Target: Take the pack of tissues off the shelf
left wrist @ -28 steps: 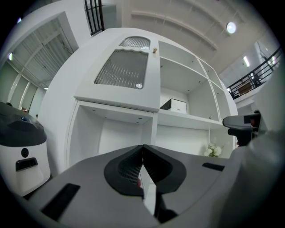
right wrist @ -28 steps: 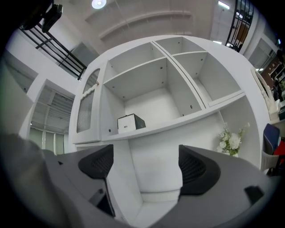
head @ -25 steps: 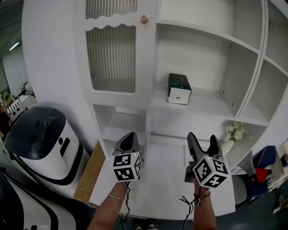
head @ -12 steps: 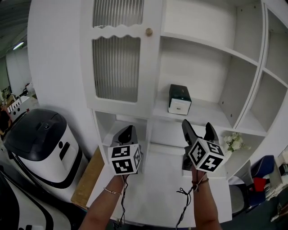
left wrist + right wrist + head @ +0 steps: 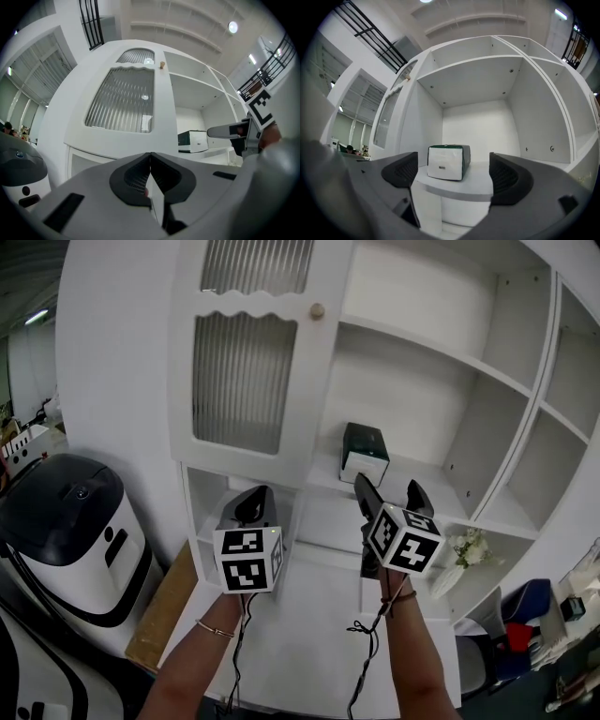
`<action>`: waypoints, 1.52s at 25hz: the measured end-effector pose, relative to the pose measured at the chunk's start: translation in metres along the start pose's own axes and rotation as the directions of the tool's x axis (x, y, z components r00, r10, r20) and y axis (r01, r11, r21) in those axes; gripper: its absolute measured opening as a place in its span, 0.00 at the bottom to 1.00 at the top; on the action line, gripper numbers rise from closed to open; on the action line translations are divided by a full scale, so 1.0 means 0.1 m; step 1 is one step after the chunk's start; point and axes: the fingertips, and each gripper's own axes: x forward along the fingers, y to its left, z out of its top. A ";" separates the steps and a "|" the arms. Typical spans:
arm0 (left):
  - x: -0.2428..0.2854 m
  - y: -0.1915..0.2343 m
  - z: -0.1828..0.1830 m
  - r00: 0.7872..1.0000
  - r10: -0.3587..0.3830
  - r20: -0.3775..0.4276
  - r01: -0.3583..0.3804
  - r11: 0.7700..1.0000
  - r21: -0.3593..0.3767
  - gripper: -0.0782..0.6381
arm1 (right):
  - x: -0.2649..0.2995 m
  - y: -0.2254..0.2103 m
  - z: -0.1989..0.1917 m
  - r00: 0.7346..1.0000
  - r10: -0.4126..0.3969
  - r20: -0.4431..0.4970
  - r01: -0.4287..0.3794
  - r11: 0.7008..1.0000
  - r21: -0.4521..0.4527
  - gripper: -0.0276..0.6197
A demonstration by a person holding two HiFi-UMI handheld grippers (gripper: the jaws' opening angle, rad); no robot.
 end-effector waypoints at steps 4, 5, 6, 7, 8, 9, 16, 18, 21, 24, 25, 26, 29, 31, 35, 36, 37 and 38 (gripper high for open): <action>0.02 0.05 0.05 1.000 0.008 0.007 -0.008 1.000 0.001 0.13 | 0.16 0.05 0.07 1.000 0.007 -0.026 -0.008 1.000 -0.012 0.78; 0.02 0.06 0.06 1.000 0.011 0.008 -0.011 1.000 0.001 0.13 | 0.21 0.06 0.08 0.999 0.012 -0.037 -0.012 1.000 -0.013 0.79; 0.02 0.07 0.07 1.000 0.013 0.010 -0.013 1.000 0.002 0.13 | 0.26 0.07 0.09 0.999 0.017 -0.050 -0.018 1.000 -0.012 0.80; 0.02 0.09 0.09 1.000 0.017 0.012 -0.017 1.000 0.004 0.13 | 0.30 0.09 0.09 0.998 0.023 -0.061 -0.024 1.000 -0.008 0.80; 0.03 0.11 0.10 1.000 0.020 0.014 -0.020 1.000 0.005 0.13 | 0.34 0.10 0.09 0.997 0.029 -0.069 -0.029 1.000 -0.003 0.81; 0.03 0.12 0.12 1.000 0.023 0.016 -0.023 1.000 0.007 0.13 | 0.37 0.12 0.10 0.997 0.029 -0.075 -0.029 1.000 -0.001 0.81; 0.06 0.16 0.28 0.999 0.028 0.037 -0.029 0.999 0.016 0.13 | 0.58 0.18 0.20 0.994 0.007 -0.113 -0.012 0.999 -0.042 0.81; 0.07 0.16 0.33 0.999 0.026 0.044 -0.027 1.000 0.015 0.13 | 0.65 0.18 0.20 0.991 -0.003 -0.132 -0.004 0.999 -0.052 0.82; 0.05 0.17 0.40 0.998 0.028 0.058 -0.029 0.999 0.015 0.13 | 0.71 0.17 0.18 0.989 -0.020 -0.149 0.011 0.998 -0.062 0.83; 0.04 0.18 0.43 0.997 0.029 0.066 -0.030 0.999 0.011 0.13 | 0.77 0.15 0.13 0.985 -0.034 -0.171 0.022 0.997 -0.071 0.83; 0.03 0.18 0.43 0.997 0.030 0.067 -0.030 0.999 0.009 0.13 | 0.78 0.14 0.11 0.983 -0.036 -0.178 0.024 0.997 -0.071 0.83; 0.03 0.18 0.43 0.997 0.030 0.068 -0.031 0.999 0.007 0.13 | 0.80 0.14 0.09 0.982 -0.038 -0.185 0.025 0.997 -0.072 0.83; 0.02 0.19 0.41 0.998 0.034 0.062 -0.034 0.999 0.002 0.13 | 0.81 0.15 0.05 0.979 -0.042 -0.202 0.026 0.997 -0.078 0.83; 0.02 0.19 0.38 0.998 0.035 0.051 -0.035 0.999 0.001 0.13 | 0.82 0.15 0.03 0.977 -0.045 -0.208 0.028 0.996 -0.085 0.83; 0.01 0.16 0.32 0.999 0.031 0.038 -0.031 1.000 -0.005 0.13 | 0.84 0.14 -0.01 0.969 -0.064 -0.240 0.041 0.994 -0.100 0.83; 0.00 0.15 0.31 0.999 0.029 0.037 -0.029 1.000 -0.007 0.13 | 0.86 0.14 -0.02 0.966 -0.070 -0.251 0.045 0.993 -0.106 0.84; 0.00 0.14 0.30 0.999 0.028 0.037 -0.028 1.000 -0.010 0.13 | 0.86 0.14 -0.03 0.962 -0.077 -0.261 0.048 0.992 -0.115 0.84; -0.01 0.13 0.29 0.999 0.027 0.035 -0.026 1.000 -0.012 0.13 | 0.87 0.14 -0.04 0.960 -0.084 -0.269 0.051 0.991 -0.124 0.84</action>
